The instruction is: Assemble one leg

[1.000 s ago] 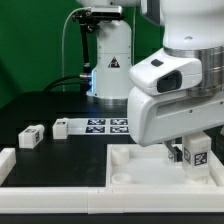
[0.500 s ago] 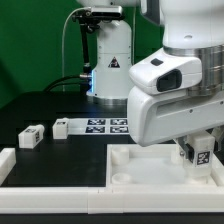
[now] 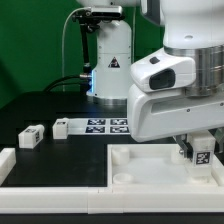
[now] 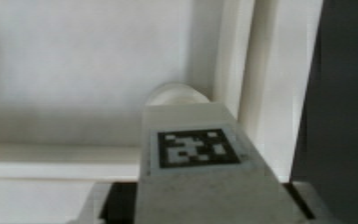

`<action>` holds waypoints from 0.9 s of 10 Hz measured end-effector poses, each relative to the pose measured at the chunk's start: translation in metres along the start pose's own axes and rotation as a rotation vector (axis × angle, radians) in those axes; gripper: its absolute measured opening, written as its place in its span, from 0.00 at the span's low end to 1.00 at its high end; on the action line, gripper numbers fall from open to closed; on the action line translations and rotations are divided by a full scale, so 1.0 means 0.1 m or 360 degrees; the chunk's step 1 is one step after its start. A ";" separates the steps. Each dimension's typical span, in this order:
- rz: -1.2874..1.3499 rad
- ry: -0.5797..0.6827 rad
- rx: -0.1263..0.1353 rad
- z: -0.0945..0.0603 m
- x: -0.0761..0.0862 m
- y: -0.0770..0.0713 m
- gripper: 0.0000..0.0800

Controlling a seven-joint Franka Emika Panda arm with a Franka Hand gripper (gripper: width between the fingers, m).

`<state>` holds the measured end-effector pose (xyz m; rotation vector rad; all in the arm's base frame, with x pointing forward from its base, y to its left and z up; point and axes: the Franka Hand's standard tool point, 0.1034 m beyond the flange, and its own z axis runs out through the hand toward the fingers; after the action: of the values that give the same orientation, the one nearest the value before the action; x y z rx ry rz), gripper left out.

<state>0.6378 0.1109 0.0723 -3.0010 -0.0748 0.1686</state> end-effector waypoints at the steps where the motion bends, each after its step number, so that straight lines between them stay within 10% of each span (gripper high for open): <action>1: 0.0255 0.0036 0.0021 0.01 0.01 -0.02 0.36; 9: 0.1873 0.0096 0.0063 0.00 -0.01 0.00 0.36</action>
Offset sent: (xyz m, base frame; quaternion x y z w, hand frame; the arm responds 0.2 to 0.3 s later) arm -0.0046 -0.0021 -0.0023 0.0027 0.0376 0.2668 0.9630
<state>0.6373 0.1109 0.0721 -2.5725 1.6350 0.1715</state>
